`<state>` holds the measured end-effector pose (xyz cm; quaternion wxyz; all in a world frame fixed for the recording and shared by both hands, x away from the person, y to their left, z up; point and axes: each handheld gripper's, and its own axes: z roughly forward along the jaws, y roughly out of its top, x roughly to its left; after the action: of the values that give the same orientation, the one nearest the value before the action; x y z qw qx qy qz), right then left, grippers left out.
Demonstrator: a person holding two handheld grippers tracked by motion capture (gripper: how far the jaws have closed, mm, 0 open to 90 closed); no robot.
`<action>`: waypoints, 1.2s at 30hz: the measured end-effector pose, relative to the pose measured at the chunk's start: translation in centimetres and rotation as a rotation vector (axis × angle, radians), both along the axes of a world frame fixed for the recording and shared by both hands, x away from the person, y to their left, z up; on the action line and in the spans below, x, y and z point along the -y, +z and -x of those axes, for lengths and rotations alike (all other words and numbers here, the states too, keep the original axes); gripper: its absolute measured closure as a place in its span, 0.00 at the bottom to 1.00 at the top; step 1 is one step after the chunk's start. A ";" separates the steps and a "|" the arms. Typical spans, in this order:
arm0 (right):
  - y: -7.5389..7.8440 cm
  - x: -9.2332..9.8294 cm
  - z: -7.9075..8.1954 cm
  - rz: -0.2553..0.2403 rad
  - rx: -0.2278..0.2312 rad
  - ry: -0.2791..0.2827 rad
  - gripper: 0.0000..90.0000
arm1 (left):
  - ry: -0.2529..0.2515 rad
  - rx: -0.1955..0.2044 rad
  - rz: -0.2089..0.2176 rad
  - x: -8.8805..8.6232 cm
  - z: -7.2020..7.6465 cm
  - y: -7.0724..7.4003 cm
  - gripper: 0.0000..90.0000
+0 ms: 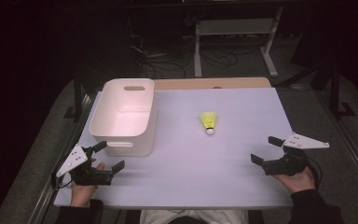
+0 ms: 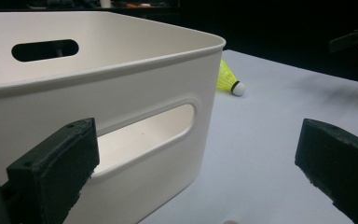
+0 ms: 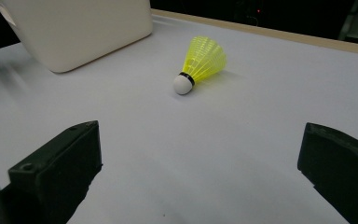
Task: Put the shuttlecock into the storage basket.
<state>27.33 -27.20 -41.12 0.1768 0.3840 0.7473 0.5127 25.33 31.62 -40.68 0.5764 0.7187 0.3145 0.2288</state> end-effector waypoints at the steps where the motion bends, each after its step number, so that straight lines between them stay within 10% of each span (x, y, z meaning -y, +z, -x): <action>1: 0.0 0.0 0.0 0.000 -0.001 0.000 0.00 | 0.000 0.001 0.000 0.0 0.0 0.0 0.00; 36: 1.5 -0.1 -0.2 0.006 -0.022 -0.011 0.00 | -0.001 0.009 -0.011 -0.1 0.4 -0.1 0.00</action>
<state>27.48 -27.10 -39.61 0.1726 0.3930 0.7487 0.5053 24.98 31.75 -40.77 0.5741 0.7209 0.3102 0.2334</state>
